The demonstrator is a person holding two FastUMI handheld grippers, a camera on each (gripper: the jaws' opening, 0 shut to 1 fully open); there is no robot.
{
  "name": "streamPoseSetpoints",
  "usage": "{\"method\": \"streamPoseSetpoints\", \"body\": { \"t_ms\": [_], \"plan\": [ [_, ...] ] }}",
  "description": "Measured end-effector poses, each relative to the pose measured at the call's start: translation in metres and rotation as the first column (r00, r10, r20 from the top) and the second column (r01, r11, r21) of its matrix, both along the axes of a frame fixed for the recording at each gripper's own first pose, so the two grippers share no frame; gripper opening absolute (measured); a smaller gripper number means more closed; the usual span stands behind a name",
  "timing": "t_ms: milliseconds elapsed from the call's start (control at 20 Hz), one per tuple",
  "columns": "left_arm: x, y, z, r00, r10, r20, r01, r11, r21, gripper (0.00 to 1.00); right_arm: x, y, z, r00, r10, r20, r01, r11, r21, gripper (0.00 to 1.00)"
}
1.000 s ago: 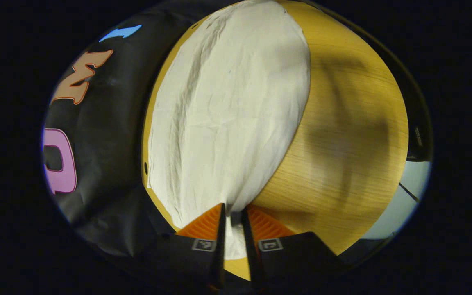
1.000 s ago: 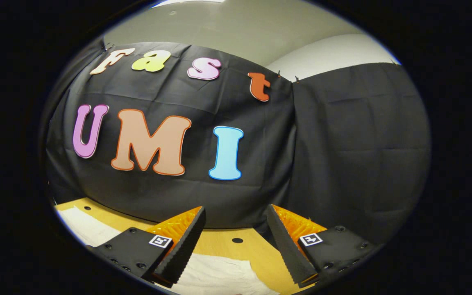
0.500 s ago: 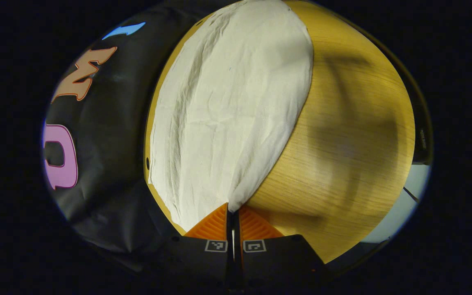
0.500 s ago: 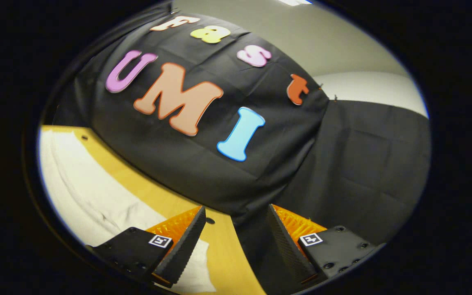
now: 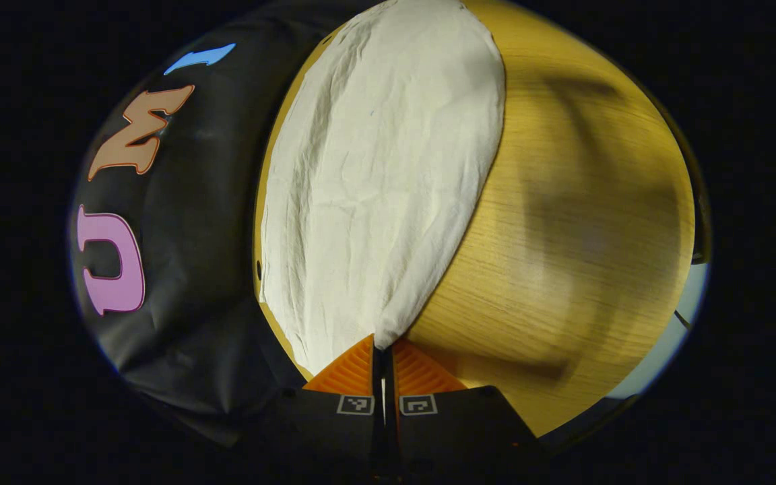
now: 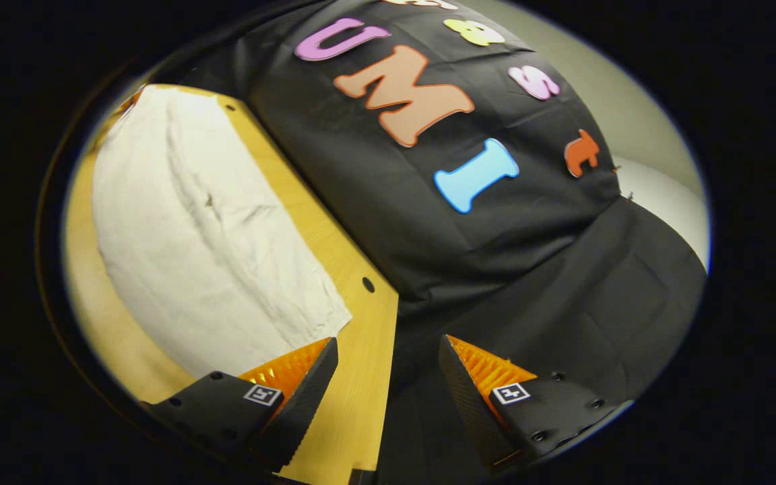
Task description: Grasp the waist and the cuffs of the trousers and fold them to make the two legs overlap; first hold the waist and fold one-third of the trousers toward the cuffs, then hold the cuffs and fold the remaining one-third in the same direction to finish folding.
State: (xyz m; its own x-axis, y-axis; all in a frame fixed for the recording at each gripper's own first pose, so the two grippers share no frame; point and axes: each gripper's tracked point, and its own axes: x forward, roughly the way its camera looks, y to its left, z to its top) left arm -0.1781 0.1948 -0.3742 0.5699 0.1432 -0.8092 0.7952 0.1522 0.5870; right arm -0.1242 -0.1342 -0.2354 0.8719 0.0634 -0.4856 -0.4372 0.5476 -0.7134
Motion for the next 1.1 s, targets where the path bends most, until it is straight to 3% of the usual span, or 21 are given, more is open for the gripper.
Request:
{"method": "streamPoseSetpoints", "body": {
  "t_ms": [200, 400, 550, 850, 1050, 1100],
  "plan": [
    [-0.002, 0.0, 0.001, 1.0, 0.006, 0.005, -0.006, 1.0, 0.0, 0.0, -0.034, 0.009, -0.037, 0.98, 0.159, -0.123, -0.171, 0.981, -0.096, 0.97],
    [-0.002, 0.0, 0.0, 1.0, 0.002, 0.025, -0.002, 1.0, 0.013, 0.0, -0.062, 0.022, -0.08, 0.931, 0.25, -0.267, -0.291, 0.948, -0.127, 1.0],
    [-0.002, 0.0, 0.0, 0.999, 0.01, 0.039, -0.011, 1.0, 0.02, 0.0, -0.081, 0.029, -0.107, 0.887, 0.302, -0.349, -0.369, 0.919, -0.142, 0.96],
    [-0.001, 0.0, 0.0, 0.999, 0.014, 0.04, -0.015, 0.999, 0.028, 0.0, -0.089, 0.039, -0.126, 0.852, 0.339, -0.4, -0.426, 0.892, -0.15, 1.0],
    [-0.001, 0.0, 0.0, 0.999, 0.017, 0.045, -0.018, 0.999, 0.033, 0.0, -0.077, 0.046, -0.139, 0.85, 0.359, -0.385, -0.452, 0.873, -0.185, 0.87],
    [-0.002, 0.0, 0.0, 0.999, 0.018, 0.046, -0.02, 0.999, 0.035, 0.0, -0.072, 0.048, -0.143, 0.854, 0.359, -0.378, -0.453, 0.87, -0.197, 0.8]
  ]
}}
